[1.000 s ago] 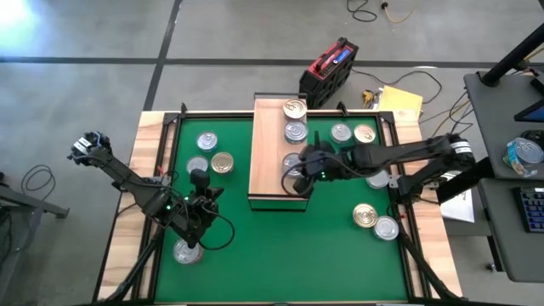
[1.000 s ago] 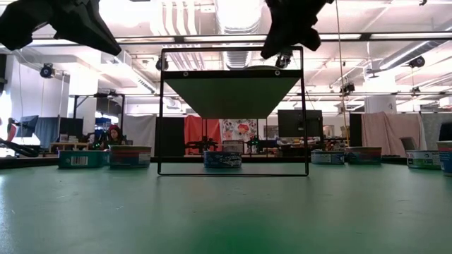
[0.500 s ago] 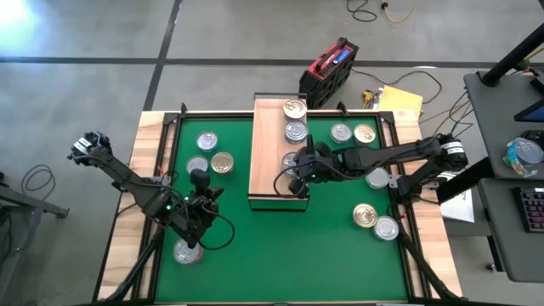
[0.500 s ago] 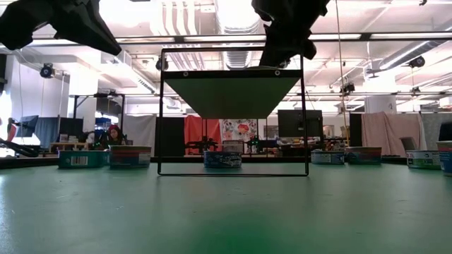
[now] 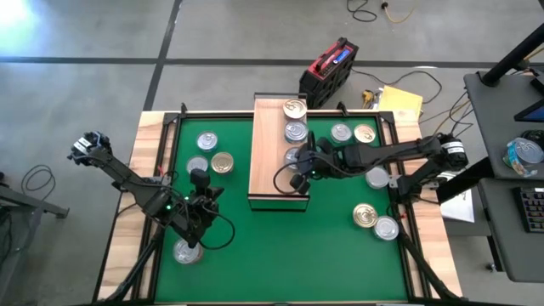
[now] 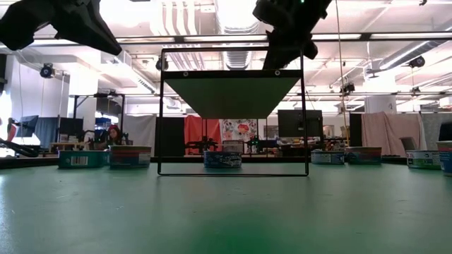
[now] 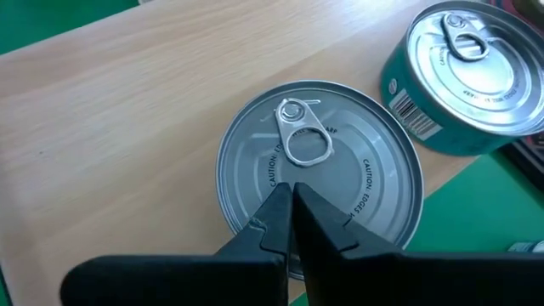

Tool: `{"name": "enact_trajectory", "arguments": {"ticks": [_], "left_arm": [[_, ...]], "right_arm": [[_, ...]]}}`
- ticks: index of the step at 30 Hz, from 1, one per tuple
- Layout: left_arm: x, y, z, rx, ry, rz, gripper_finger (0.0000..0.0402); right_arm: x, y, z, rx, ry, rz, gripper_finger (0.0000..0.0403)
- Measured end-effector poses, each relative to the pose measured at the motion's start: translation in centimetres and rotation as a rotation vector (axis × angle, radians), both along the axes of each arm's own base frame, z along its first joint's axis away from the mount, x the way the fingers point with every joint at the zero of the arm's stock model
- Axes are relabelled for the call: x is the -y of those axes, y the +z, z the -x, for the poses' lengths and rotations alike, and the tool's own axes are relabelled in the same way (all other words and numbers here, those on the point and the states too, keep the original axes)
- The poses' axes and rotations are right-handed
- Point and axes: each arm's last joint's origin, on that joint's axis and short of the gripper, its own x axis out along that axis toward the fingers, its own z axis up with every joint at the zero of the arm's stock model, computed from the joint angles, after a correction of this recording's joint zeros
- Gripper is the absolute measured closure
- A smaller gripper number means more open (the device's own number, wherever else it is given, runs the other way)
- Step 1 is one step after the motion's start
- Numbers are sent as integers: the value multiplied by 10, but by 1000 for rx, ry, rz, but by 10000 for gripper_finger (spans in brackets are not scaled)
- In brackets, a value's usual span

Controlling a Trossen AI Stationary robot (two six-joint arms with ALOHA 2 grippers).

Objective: Stack canned seafood by type on shelf
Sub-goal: Put the bottom green tuna can on the shelf

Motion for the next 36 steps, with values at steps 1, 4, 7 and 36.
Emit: {"name": "enact_trajectory", "arguments": {"ticks": [1,4,7,36], "left_arm": [[0,0,0,1,1,-1,401],[0,0,0,1,1,-2,401],[0,0,0,2,1,-3,402],[0,0,0,4,3,-7,401]], "right_arm": [[1,0,0,1,-2,1,394],[4,0,0,4,-9,2,394],[7,0,0,2,-14,5,394],[12,0,-2,13,-20,11,394]]}}
